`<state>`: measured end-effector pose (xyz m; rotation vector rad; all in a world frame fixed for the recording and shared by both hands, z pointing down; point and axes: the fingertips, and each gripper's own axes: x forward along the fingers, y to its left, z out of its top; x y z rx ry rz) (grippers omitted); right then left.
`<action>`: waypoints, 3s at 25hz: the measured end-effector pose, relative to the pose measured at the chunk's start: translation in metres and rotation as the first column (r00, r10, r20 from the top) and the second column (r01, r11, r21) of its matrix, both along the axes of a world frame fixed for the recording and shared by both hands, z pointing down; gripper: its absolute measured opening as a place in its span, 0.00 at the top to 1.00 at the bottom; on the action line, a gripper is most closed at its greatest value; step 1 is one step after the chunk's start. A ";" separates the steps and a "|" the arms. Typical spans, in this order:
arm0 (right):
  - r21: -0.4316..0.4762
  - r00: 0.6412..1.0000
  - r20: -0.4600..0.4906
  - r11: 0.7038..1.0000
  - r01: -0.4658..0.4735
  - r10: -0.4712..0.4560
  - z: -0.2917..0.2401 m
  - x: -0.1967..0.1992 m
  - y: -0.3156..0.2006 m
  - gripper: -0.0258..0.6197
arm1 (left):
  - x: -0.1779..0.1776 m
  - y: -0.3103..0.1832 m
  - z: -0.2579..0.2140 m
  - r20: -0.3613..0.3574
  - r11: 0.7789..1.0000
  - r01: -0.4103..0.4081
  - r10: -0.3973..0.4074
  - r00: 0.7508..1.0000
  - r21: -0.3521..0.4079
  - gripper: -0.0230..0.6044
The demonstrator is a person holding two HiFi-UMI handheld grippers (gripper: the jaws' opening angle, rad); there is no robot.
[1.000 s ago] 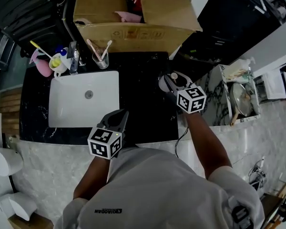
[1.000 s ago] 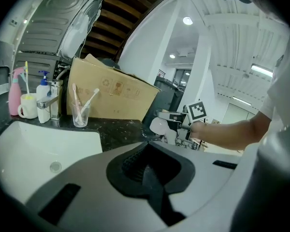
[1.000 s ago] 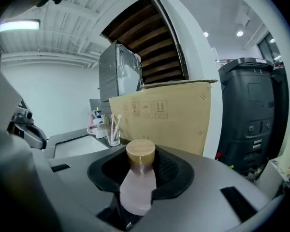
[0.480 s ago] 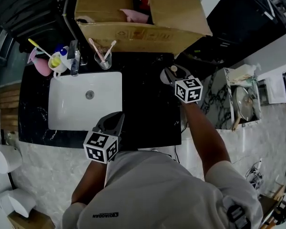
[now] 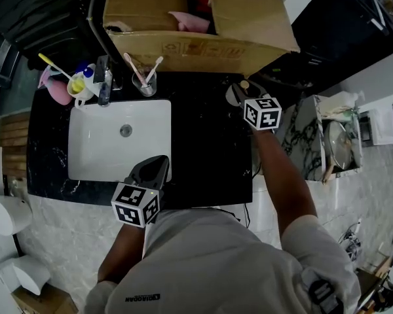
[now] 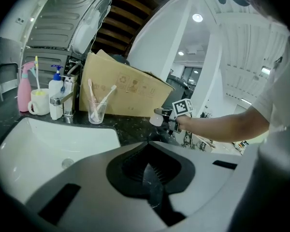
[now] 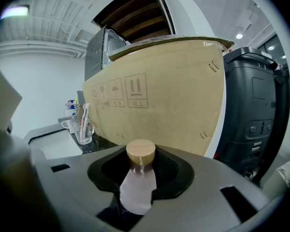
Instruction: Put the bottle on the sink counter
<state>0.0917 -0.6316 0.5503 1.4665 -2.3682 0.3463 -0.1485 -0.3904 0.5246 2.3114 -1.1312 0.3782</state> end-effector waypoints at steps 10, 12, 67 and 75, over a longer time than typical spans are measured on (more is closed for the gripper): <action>-0.017 1.000 -0.031 1.000 -0.002 0.001 0.011 0.003 -0.030 0.72 | 0.005 -0.005 0.002 0.005 1.000 -0.008 0.008 1.000 -0.014 0.94; -0.015 0.999 -0.032 1.000 -0.005 0.005 0.011 0.002 -0.035 0.72 | 0.006 -0.005 0.000 0.005 1.000 -0.009 0.009 1.000 -0.013 0.94; -0.019 0.999 -0.038 1.000 -0.025 0.024 0.009 0.015 0.014 0.63 | 0.029 0.033 -0.019 -0.011 0.998 0.048 -0.047 0.999 0.036 0.94; 0.009 1.000 -0.010 1.000 0.010 -0.010 -0.010 0.017 0.064 0.63 | 0.046 0.062 -0.027 -0.013 0.997 0.045 -0.044 0.999 0.058 0.94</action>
